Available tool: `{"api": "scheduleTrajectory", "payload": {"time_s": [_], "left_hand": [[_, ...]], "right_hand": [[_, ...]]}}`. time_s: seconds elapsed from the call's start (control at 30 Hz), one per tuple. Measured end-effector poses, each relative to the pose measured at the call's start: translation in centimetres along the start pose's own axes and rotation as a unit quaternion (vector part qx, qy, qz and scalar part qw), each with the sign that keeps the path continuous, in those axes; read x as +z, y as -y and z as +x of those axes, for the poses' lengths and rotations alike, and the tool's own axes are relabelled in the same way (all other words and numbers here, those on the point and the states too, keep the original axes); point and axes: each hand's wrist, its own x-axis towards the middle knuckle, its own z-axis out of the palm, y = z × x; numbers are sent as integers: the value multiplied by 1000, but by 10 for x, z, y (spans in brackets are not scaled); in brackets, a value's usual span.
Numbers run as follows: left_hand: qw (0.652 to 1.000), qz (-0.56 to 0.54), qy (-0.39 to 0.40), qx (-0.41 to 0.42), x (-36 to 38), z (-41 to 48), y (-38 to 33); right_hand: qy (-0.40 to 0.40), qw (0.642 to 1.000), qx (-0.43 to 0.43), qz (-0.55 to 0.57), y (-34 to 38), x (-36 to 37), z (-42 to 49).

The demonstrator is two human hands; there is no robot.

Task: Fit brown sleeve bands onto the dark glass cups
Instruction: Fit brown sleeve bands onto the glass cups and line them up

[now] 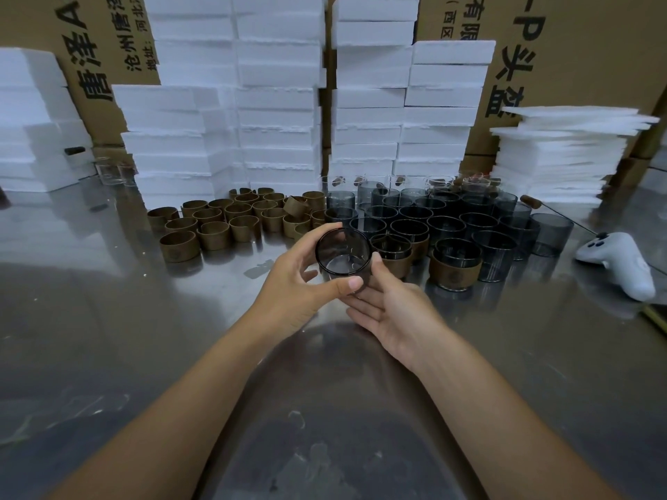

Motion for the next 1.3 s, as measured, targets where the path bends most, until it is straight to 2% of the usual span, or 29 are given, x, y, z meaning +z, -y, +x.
{"api": "scheduleTrajectory", "payload": {"time_s": [0.17, 0.3, 0.43, 0.6, 1.0, 1.13, 1.3], "left_hand": [[1000, 10, -2, -1, 2, 0, 1], [1000, 14, 2, 4, 3, 0, 2], [999, -34, 13, 4, 2, -2, -1], [997, -77, 19, 4, 4, -3, -7], [997, -81, 15, 9, 0, -3, -7], [998, -60, 10, 8, -2, -2, -6], [999, -49, -3, 0, -1, -2, -6]], "right_hand": [[-10, 999, -32, 42, 4, 2, 0], [37, 992, -31, 114, 6, 4, 0], [74, 988, -16, 134, 7, 4, -2], [112, 987, -6, 113, 7, 5, -4], [128, 989, 58, 46, 6, 6, -7], [116, 990, 84, 10, 4, 6, -7], [55, 997, 53, -16, 2, 7, -5]]}}
